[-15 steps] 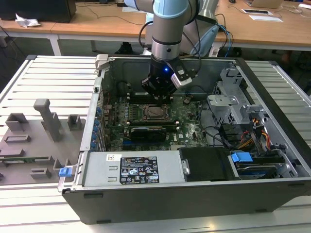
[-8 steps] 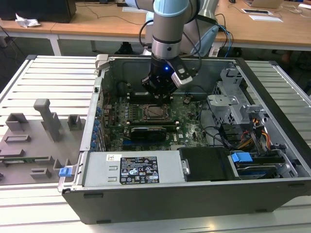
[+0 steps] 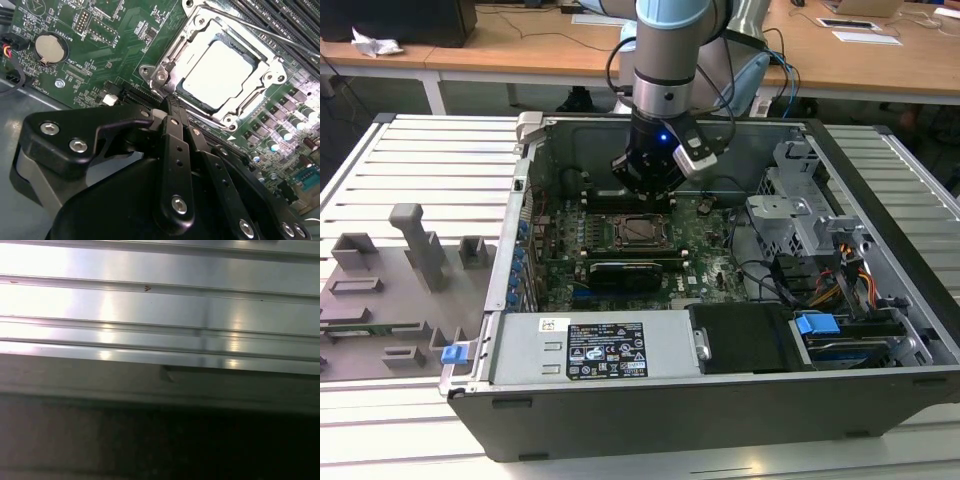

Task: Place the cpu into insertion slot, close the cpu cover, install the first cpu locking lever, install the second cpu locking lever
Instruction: 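Install the first cpu locking lever, then install the second cpu locking lever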

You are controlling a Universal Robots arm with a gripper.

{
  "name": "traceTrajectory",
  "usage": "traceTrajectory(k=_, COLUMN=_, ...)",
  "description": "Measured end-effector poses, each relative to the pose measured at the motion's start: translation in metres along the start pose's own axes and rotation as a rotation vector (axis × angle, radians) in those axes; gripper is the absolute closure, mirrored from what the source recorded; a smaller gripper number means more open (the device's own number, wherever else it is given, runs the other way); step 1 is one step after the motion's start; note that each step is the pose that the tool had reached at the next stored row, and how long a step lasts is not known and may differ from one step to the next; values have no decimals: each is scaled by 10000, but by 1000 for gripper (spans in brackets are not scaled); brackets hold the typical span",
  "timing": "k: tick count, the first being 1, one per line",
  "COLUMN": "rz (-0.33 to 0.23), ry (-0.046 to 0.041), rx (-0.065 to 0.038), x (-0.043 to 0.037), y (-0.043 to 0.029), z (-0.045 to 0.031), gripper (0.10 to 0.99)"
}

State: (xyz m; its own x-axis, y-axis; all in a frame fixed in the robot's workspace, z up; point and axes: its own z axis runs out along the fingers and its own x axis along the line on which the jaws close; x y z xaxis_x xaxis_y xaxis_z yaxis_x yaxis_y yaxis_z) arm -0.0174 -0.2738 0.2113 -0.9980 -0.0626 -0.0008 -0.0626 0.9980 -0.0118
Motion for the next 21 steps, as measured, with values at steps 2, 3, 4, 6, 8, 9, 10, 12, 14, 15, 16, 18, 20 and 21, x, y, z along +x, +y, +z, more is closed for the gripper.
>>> traceTrajectory(k=2, rz=0, ry=1, rx=1, x=0, y=-7, z=0, gripper=980)
traceTrajectory(k=3, rz=1, ry=0, rx=1, x=1, y=-13, z=0, gripper=980)
traceTrajectory(k=4, rz=0, ry=0, rx=0, x=1, y=-18, z=0, gripper=980)
traceTrajectory(k=6, rz=1, ry=0, rx=-1, x=2, y=-24, z=1, gripper=980)
traceTrajectory(k=8, rz=0, ry=0, rx=0, x=2, y=-29, z=0, gripper=980)
traceTrajectory(k=9, rz=0, ry=1, rx=0, x=2, y=-34, z=0, gripper=980)
traceTrajectory(k=10, rz=0, ry=0, rx=0, x=3, y=-41, z=0, gripper=980)
traceTrajectory(k=12, rz=0, ry=0, rx=0, x=3, y=-49, z=1, gripper=980)
traceTrajectory(k=14, rz=-1, ry=1, rx=0, x=4, y=-60, z=1, gripper=980)
traceTrajectory(k=15, rz=1, ry=1, rx=0, x=4, y=-65, z=1, gripper=980)
traceTrajectory(k=16, rz=0, ry=0, rx=0, x=4, y=-69, z=1, gripper=980)
traceTrajectory(k=18, rz=0, ry=0, rx=0, x=5, y=-76, z=1, gripper=980)
traceTrajectory(k=20, rz=1, ry=0, rx=0, x=5, y=-83, z=1, gripper=980)
traceTrajectory(k=21, rz=0, ry=1, rx=1, x=6, y=-89, z=1, gripper=980)
